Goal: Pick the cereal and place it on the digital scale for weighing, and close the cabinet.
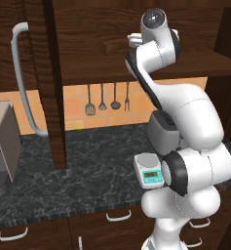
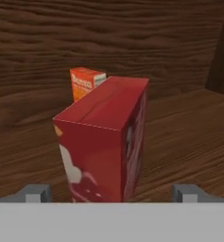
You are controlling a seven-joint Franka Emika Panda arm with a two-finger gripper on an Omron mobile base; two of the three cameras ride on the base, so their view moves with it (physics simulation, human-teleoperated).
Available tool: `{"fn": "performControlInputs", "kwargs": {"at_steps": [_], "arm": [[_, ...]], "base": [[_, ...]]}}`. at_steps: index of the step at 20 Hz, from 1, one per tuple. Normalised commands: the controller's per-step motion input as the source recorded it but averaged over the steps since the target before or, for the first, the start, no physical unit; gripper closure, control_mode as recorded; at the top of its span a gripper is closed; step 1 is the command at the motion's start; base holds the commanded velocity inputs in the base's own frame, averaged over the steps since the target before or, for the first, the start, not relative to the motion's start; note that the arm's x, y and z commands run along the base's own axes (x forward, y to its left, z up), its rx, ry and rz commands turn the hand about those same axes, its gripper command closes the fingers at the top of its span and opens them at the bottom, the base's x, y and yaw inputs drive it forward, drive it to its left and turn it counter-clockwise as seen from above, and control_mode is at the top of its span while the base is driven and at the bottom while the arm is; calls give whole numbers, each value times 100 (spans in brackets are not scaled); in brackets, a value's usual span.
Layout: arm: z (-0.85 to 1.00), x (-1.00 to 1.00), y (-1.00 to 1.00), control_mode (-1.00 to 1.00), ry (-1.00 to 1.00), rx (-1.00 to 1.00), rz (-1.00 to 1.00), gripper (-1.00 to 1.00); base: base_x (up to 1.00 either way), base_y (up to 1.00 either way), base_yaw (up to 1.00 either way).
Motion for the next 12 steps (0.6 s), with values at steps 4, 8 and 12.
{"fn": "performControlInputs", "kwargs": {"at_steps": [4,8,12], "arm": [[-5,33,0,-100,0,0,-2,-100],[-10,28,0,-100,0,0,-2,-100],[-11,31,0,-100,0,0,-1,-100]], "base": [[0,0,0],[0,0,0],[0,0,0]]}}
